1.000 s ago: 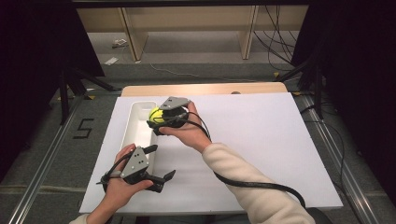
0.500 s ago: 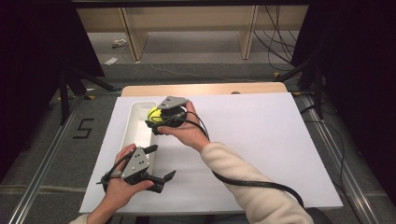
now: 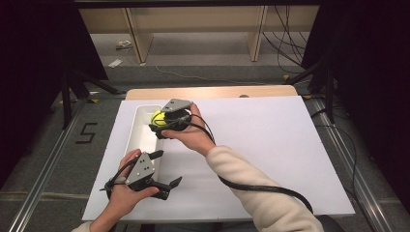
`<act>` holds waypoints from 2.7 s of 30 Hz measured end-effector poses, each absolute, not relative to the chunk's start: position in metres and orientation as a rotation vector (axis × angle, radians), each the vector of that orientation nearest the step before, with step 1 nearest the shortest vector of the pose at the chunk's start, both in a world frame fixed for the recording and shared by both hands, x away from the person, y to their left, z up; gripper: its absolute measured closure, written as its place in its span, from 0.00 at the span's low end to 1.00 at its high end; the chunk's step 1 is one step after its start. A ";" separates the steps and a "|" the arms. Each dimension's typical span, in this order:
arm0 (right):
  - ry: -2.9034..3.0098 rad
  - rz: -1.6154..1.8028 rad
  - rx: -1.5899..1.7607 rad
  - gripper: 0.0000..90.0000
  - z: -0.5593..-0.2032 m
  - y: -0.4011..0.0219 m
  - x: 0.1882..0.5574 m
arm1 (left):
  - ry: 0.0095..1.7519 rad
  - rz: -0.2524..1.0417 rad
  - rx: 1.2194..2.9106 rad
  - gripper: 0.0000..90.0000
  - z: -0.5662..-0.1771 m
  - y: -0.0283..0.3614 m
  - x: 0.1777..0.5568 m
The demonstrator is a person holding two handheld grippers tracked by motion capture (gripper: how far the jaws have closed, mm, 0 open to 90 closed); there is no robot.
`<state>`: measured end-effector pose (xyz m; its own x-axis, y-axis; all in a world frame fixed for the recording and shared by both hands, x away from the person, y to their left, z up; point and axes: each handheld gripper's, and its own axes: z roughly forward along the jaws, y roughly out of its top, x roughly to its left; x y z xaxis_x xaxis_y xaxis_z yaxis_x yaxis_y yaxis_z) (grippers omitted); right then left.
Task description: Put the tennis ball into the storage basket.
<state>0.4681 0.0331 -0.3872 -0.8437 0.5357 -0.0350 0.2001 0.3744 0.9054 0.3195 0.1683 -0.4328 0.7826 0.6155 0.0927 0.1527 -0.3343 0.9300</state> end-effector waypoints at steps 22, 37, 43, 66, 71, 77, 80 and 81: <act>2.328 1.462 0.631 0.29 -0.386 0.046 0.470 | 0.589 0.528 1.882 0.00 -0.433 0.169 0.319; 2.345 1.460 0.624 0.29 -0.386 0.053 0.471 | 0.593 0.528 1.879 0.00 -0.432 0.170 0.320; 2.359 1.448 0.629 0.29 -0.388 0.055 0.471 | 0.593 0.533 1.880 0.00 -0.432 0.171 0.321; 2.354 1.445 0.645 0.29 -0.389 0.057 0.476 | 0.577 0.532 1.888 0.00 -0.434 0.172 0.323; 2.352 1.450 0.643 0.29 -0.388 0.058 0.476 | 0.568 0.529 1.889 0.00 -0.435 0.172 0.324; 2.357 1.446 0.639 0.29 -0.388 0.058 0.478 | 0.575 0.526 1.884 0.00 -0.436 0.173 0.327; 2.353 1.448 0.639 0.29 -0.387 0.059 0.478 | 0.563 0.524 1.887 0.00 -0.436 0.172 0.328; 2.352 1.449 0.637 0.29 -0.386 0.059 0.479 | 0.561 0.524 1.889 0.00 -0.437 0.171 0.328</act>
<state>0.4786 0.0593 -0.3863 -0.8547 0.5185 -0.0260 0.2097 0.3907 0.8963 0.3277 0.1712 -0.4366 0.7946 0.5989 0.1000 0.1407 -0.3418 0.9292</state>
